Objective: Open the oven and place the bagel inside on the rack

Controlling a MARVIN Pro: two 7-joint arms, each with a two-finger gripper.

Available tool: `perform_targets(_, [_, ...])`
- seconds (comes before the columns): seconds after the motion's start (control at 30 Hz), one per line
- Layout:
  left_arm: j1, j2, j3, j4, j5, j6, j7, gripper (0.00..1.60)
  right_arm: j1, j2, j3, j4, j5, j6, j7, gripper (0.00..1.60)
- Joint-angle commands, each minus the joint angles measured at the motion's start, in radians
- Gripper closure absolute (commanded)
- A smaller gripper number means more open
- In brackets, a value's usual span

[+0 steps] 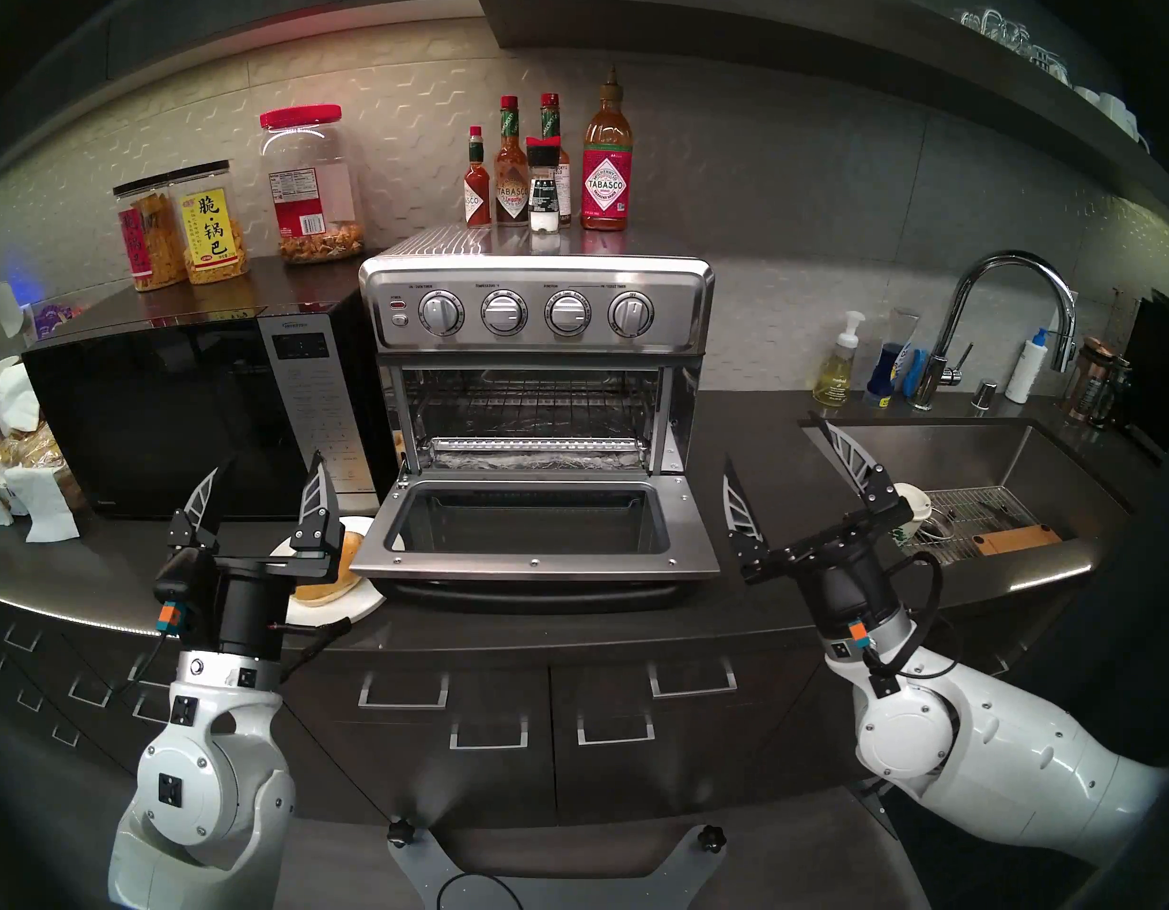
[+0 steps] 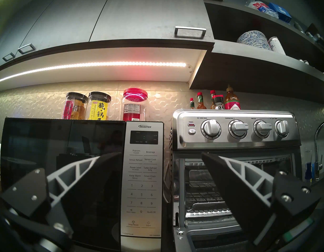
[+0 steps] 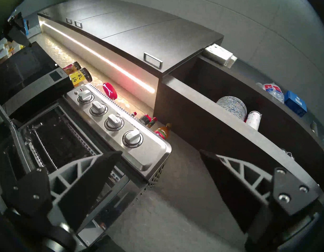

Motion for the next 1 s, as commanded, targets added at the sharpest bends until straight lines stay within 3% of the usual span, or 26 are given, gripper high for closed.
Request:
perform_targets(0.0, [0.002,0.001,0.001,-0.022,0.001,-0.001,-0.002,0.0,-0.052,0.052,0.018,-0.042,-0.008,-0.053,-0.048,0.0])
perform_targets(0.97, [0.002,0.001,0.001,-0.022,0.001,-0.001,-0.002,0.0,-0.067,0.058,0.029,-0.043,-0.018,-0.059,-0.06,0.0])
